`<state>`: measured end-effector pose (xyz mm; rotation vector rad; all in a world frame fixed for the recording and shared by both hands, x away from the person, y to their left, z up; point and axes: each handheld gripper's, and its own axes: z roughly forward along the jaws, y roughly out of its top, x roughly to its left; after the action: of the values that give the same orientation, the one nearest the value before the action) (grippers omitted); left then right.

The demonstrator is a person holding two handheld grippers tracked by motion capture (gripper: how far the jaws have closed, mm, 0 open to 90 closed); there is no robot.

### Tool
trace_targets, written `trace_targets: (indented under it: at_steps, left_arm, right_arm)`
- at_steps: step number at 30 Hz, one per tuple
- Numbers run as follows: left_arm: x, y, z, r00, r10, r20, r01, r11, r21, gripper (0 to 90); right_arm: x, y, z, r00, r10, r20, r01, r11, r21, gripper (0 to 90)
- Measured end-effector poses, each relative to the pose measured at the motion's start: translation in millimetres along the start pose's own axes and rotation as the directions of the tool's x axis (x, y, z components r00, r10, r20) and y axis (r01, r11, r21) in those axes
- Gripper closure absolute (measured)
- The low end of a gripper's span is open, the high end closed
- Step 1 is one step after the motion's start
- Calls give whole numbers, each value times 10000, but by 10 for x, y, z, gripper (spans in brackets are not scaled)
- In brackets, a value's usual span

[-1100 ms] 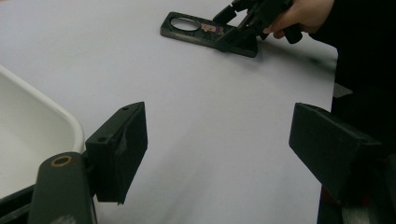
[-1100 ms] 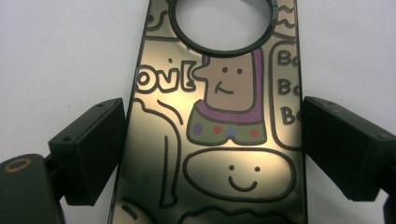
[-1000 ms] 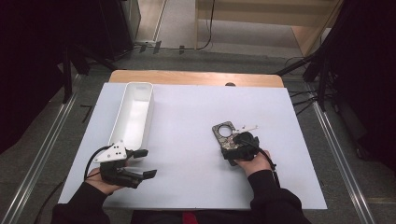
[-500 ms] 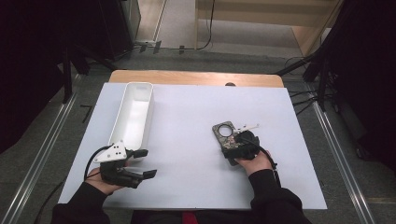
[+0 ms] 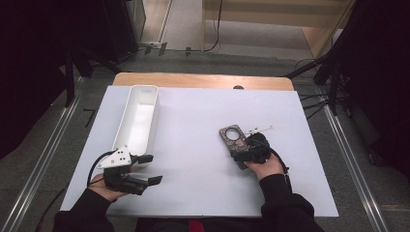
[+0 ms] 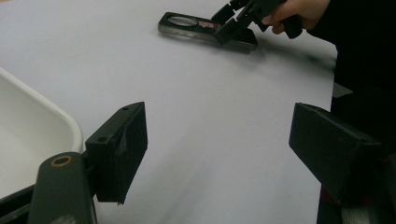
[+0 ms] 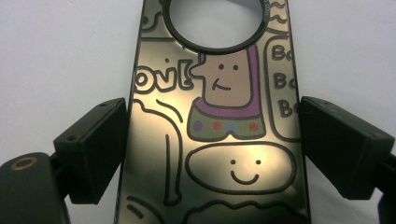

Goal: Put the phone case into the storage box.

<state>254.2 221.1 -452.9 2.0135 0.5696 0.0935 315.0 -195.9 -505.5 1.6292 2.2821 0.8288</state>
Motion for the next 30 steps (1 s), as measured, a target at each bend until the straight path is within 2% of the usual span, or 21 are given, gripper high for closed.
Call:
trace_targets:
  at_steps: [5,17,22,27,30]
  left_arm:
    - [0,0,1,10000,-50,22,50,10000,-2,194]
    - [-31,17,23,9999,-79,134,78,9999,82,194]
    - [-34,38,25,9992,-338,228,336,9994,121,194]
    - [-42,81,40,9942,-987,427,978,9949,235,194]
    - [-65,124,44,9938,-1021,432,1012,9946,224,194]
  right_arm:
    - [-24,29,-56,9998,164,-137,-167,9997,-174,105]
    - [-47,96,-187,9935,574,-985,-635,9962,-604,105]
    - [-57,116,-222,9891,695,-1296,-784,9948,-650,105]
    - [-48,130,-249,9859,742,-1498,-860,9936,-735,105]
    - [-51,135,-260,9820,832,-1694,-974,9922,-774,105]
